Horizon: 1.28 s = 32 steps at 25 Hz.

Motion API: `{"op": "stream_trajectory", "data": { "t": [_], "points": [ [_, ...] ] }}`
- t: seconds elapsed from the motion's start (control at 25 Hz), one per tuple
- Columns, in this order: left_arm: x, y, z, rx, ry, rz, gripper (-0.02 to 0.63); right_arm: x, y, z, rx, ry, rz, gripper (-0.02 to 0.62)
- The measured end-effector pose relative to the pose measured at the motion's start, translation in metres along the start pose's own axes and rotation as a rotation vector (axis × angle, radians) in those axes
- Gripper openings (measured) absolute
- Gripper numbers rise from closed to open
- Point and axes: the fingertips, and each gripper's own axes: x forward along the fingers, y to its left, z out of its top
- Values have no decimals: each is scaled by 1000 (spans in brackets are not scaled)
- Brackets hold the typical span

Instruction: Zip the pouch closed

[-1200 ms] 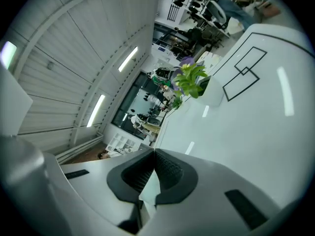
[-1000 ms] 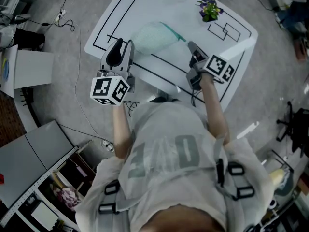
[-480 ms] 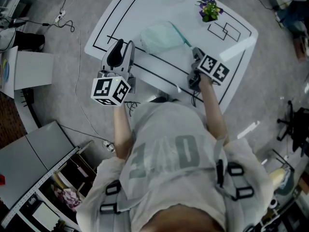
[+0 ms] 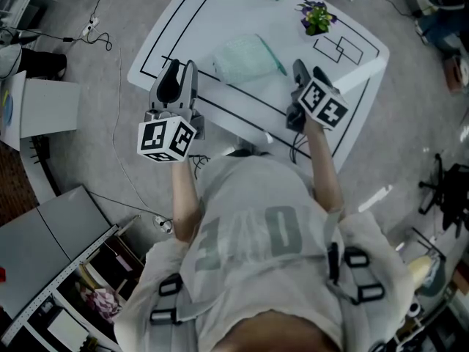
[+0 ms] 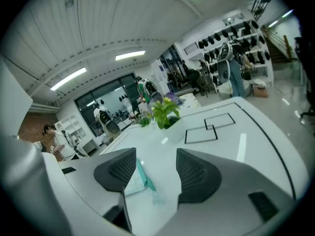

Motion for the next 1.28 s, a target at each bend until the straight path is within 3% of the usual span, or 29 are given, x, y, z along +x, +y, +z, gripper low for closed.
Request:
{"op": "stream_trajectory", "data": {
  "t": [0.16, 0.32, 0.44, 0.52, 0.6, 0.84, 1.04, 1.28],
  "points": [
    [-2, 8, 14, 39, -48, 65, 123, -24, 11, 46, -120, -187, -27, 227],
    [-4, -1, 36, 211, -90, 124, 123, -58, 51, 81, -289, -365, 102, 227],
    [-7, -14, 53, 283, -144, 143, 113, -79, 83, 95, -392, -460, 172, 224],
    [-9, -25, 62, 311, -175, 142, 71, -91, 105, 97, -453, -500, 205, 159],
    [-10, -36, 68, 351, -198, 140, 33, -99, 125, 96, -492, -520, 245, 91],
    [-4, -63, 74, 440, -201, 102, 6, -99, 156, 75, -607, -515, 319, 13],
    [-4, -62, 72, 436, -183, 115, 6, -107, 182, 59, -630, -490, 387, 8],
    [-3, -64, 72, 422, -187, 103, 6, -112, 185, 58, -646, -497, 392, 8]
  ]
}}
